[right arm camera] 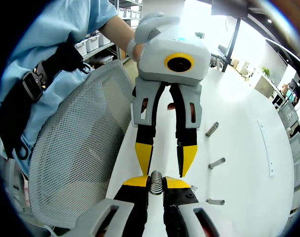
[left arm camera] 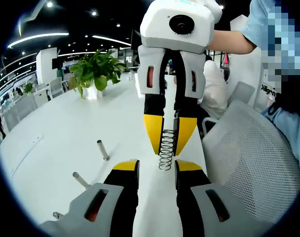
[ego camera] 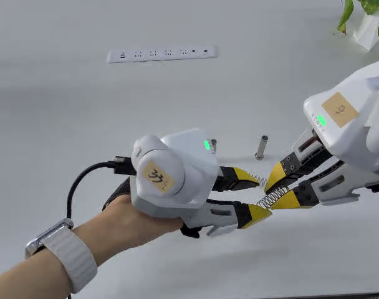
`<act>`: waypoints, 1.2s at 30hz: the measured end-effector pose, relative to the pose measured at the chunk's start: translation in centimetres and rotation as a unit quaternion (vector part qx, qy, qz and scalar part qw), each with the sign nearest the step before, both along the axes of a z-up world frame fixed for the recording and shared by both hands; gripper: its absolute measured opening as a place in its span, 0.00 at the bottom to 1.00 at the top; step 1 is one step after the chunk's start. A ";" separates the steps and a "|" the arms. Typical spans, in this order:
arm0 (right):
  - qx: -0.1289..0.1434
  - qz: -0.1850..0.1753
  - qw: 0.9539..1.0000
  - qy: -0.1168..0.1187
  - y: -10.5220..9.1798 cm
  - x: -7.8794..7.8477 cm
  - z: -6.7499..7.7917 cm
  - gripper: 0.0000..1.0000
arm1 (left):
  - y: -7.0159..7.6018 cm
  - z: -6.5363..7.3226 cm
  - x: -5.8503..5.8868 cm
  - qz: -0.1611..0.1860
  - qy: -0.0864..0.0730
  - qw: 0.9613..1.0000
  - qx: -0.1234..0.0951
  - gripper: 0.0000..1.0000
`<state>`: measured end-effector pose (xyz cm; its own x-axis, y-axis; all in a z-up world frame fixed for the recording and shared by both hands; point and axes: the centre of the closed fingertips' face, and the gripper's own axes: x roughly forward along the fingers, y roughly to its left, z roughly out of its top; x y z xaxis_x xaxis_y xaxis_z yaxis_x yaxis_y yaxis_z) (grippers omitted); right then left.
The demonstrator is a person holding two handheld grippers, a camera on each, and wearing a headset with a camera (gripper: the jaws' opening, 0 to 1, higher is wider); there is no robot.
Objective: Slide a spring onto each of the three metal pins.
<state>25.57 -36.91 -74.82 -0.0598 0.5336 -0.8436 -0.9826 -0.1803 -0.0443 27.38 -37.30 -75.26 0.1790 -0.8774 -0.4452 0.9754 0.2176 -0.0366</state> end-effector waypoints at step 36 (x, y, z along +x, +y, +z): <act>-0.047 0.051 0.998 0.004 2.2 4.2 -0.3 0.07 | 15.0 -3.2 3.4 0.281 0.014 0.959 0.024 0.99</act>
